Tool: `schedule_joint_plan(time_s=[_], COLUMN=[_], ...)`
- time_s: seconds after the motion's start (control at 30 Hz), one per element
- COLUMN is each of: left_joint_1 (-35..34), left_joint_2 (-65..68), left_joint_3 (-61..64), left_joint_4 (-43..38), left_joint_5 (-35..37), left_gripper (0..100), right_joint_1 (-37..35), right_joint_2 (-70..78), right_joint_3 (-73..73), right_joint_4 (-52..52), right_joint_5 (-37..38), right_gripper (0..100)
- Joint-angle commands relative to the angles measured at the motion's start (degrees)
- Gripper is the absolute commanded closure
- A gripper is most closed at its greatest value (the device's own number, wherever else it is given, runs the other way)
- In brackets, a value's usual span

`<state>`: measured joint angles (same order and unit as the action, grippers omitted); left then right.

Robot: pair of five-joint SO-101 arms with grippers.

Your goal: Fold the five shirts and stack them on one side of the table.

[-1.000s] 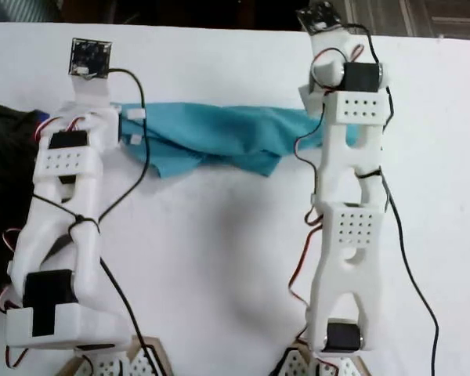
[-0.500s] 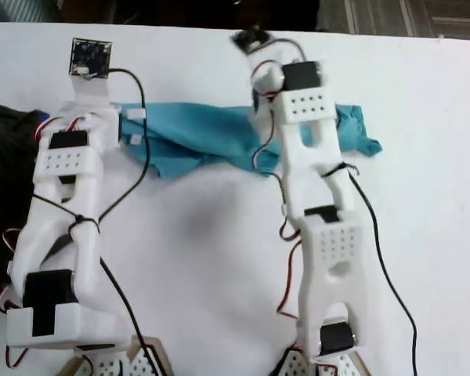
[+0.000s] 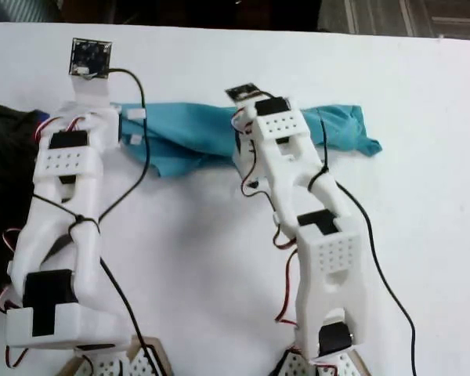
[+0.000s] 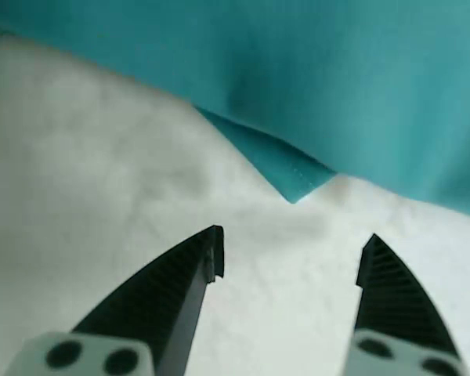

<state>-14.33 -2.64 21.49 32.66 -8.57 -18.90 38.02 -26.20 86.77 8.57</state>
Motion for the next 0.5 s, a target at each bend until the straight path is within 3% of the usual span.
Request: schedule_joint_plan(time_s=[0.0, 0.47], left_joint_1=[0.3, 0.1], left_joint_2=[-0.4, -0.4], left_joint_3=[-2.9, -3.0], left_joint_4=[0.2, 0.2], left_joint_5=[0.6, 0.7], left_gripper=[97, 97], right_joint_1=[-0.6, -0.5], right_joint_2=[1.5, 13.8], right_joint_3=[-7.6, -21.6], right_joint_4=[-0.1, 2.9], right_joint_5=[-0.5, -0.6], right_gripper=[72.3, 72.3])
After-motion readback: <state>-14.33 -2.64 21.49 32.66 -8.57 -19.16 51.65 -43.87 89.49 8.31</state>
